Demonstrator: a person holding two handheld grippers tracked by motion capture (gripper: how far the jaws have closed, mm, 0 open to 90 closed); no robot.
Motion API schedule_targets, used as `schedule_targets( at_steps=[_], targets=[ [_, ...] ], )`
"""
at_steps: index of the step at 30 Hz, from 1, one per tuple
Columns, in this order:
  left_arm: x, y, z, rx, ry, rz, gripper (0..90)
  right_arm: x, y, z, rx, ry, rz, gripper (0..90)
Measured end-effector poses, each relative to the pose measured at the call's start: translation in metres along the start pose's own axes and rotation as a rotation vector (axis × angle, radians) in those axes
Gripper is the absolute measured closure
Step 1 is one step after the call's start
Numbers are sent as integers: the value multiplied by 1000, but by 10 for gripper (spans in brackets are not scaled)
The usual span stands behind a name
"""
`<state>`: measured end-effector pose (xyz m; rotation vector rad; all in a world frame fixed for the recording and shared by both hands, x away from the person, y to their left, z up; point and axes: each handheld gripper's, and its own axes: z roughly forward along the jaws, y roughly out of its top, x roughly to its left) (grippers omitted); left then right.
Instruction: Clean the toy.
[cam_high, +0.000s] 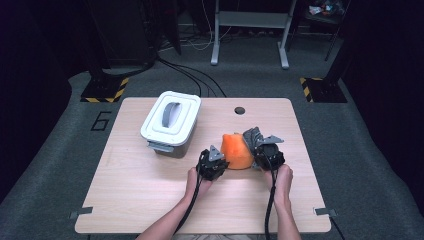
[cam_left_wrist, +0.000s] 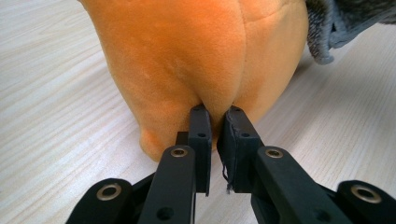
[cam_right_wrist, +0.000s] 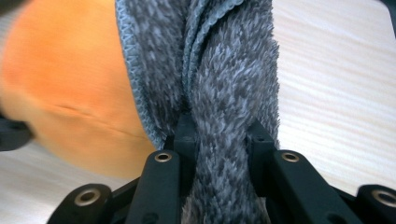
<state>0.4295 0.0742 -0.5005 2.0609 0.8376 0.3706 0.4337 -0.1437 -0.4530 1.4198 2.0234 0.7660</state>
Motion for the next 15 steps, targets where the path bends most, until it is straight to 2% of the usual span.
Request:
schedule_targets(
  at_steps=[8,12,15],
  targets=[
    [0,-1,0,-5,0,-5,820,-15,-13,23,73,-7,70,721],
    [1,-1,0,-3,-3,-10,820,-21,-23,43,153,7,89,719],
    [1,-2,0,-4,1,-11,820,-24,-26,45,138,30,110,719]
  ],
)
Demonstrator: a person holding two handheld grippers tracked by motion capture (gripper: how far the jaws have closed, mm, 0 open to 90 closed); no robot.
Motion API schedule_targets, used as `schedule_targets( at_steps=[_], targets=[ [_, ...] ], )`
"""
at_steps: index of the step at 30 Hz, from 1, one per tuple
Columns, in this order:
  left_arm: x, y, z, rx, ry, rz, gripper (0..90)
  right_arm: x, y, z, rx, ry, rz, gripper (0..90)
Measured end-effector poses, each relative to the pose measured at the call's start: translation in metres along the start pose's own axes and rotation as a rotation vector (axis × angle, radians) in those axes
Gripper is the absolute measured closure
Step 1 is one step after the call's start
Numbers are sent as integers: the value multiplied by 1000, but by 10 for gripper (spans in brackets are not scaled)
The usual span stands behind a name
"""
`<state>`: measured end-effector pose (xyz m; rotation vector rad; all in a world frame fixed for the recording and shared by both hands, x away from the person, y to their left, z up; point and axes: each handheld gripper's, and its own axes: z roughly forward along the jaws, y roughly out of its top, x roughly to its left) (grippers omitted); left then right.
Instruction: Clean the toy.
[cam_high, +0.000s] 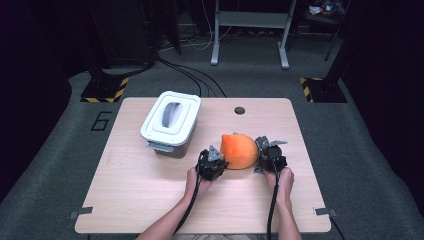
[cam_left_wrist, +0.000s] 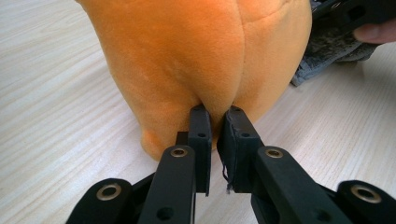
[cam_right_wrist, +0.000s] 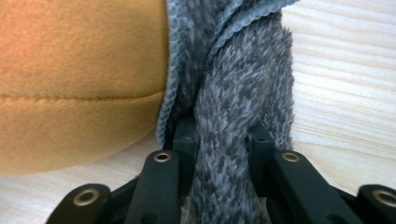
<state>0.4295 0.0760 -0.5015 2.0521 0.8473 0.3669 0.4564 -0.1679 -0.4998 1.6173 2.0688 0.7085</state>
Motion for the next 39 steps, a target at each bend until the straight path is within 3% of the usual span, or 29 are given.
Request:
schedule_targets(
  at_steps=[4,8,14,17,21,26,29,34,39],
  targets=[
    [1,-1,-1,2,2,3,820,-1,2,-13,-25,-5,2,721],
    [1,-1,0,-2,2,1,820,0,5,-36,-94,-9,-4,721],
    [1,-1,0,-4,3,0,819,18,17,-73,-197,8,-77,721],
    [1,-1,0,-4,2,0,818,31,23,-81,-228,33,-125,721],
    [2,-1,-1,-6,0,0,813,44,27,-74,-193,21,-173,721],
    [4,0,-2,-24,0,-9,781,47,27,-58,-175,12,-159,723],
    [6,0,-2,-30,-4,-20,698,46,28,-56,-171,8,-164,723],
    [5,0,0,-7,25,-3,466,45,30,-52,-168,6,-158,724],
    [8,0,6,11,57,5,395,42,31,-50,-160,8,-154,724]
  ],
)
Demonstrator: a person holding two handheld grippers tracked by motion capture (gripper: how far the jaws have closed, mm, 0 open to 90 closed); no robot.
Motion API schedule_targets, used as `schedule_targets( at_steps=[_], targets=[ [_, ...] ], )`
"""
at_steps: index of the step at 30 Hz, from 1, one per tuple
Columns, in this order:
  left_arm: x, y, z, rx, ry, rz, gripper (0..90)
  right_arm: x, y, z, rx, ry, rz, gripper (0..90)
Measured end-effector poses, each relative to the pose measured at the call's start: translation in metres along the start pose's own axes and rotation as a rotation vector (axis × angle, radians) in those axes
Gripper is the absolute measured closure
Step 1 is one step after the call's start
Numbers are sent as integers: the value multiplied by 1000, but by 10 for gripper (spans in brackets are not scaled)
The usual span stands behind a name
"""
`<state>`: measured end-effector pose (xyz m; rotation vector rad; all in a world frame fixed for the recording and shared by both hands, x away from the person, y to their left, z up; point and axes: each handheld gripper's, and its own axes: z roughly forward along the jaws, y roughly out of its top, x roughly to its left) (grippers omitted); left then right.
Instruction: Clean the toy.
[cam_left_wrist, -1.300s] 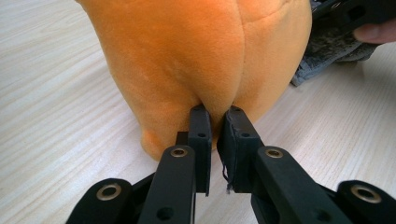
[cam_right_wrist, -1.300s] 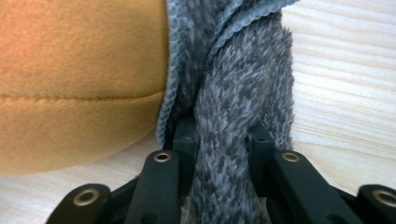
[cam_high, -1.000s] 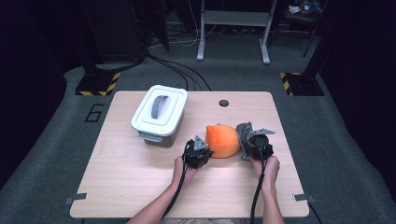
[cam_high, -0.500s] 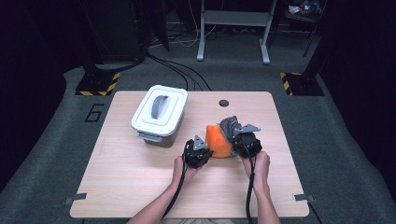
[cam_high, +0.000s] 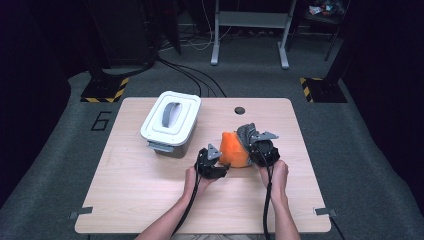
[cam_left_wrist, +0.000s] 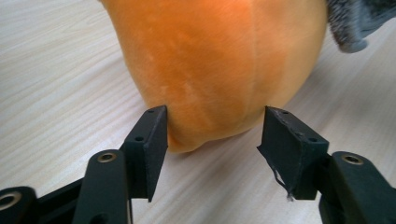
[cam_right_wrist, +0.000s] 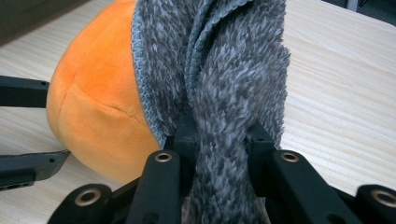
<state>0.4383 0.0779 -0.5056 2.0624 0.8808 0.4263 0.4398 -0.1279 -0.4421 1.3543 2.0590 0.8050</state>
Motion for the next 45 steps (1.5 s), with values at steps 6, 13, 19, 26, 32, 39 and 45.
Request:
schedule_targets(
  at_steps=[6,13,19,26,32,39,45],
  targets=[
    [-4,2,7,10,25,42,360,-2,0,2,-3,3,5,724],
    [-8,2,11,15,57,69,570,-3,0,3,-6,7,7,724],
    [-7,2,8,17,41,52,708,-3,0,-3,-28,13,17,725],
    [-5,3,0,12,-29,-42,731,2,-1,-26,-83,38,-8,727],
    [-7,6,-7,33,-64,-41,731,16,3,-38,-100,69,-38,727],
    [-10,6,-10,30,-72,-47,730,37,3,-28,-70,81,-90,725],
    [-10,5,-8,32,-68,-43,729,36,2,-20,-59,59,-105,725]
  ],
)
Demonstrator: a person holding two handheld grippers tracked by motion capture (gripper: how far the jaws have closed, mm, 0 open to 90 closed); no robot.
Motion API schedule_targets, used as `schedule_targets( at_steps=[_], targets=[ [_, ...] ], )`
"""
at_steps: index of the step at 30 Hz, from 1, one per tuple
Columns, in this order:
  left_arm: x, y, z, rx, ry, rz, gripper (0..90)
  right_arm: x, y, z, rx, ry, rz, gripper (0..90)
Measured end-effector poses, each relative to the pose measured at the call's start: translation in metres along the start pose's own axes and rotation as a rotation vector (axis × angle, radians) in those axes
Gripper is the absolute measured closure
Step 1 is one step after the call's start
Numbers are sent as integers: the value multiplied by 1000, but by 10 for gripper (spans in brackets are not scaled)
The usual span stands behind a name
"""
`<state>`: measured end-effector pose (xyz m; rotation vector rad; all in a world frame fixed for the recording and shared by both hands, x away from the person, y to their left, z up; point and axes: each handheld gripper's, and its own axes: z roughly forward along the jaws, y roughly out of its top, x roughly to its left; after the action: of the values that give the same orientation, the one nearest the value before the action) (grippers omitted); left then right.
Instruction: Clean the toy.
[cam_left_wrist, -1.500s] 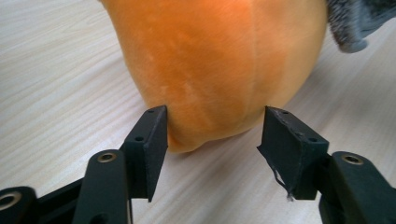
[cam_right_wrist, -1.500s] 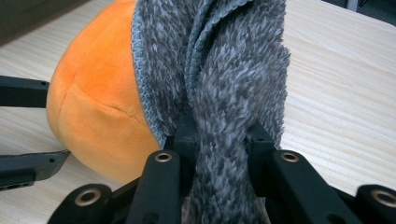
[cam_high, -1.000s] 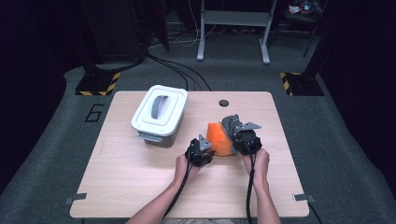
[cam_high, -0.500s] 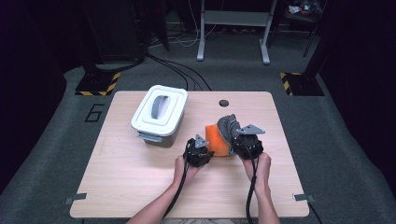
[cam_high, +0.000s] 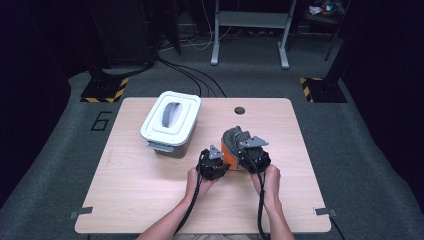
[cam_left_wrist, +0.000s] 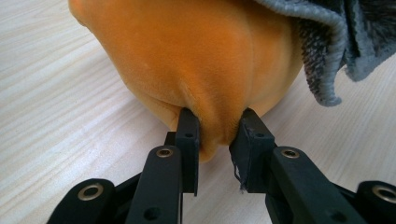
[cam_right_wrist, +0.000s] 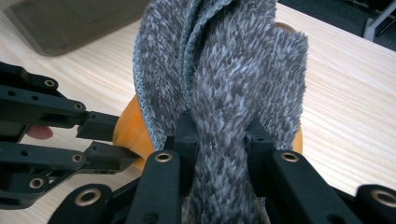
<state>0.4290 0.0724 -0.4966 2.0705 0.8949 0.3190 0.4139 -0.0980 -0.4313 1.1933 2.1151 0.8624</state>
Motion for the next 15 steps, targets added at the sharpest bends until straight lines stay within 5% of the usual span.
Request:
schedule_targets(
  at_steps=[15],
  targets=[
    [2,-3,2,-2,-6,0,727,-24,-11,0,3,-24,80,724]
  ],
)
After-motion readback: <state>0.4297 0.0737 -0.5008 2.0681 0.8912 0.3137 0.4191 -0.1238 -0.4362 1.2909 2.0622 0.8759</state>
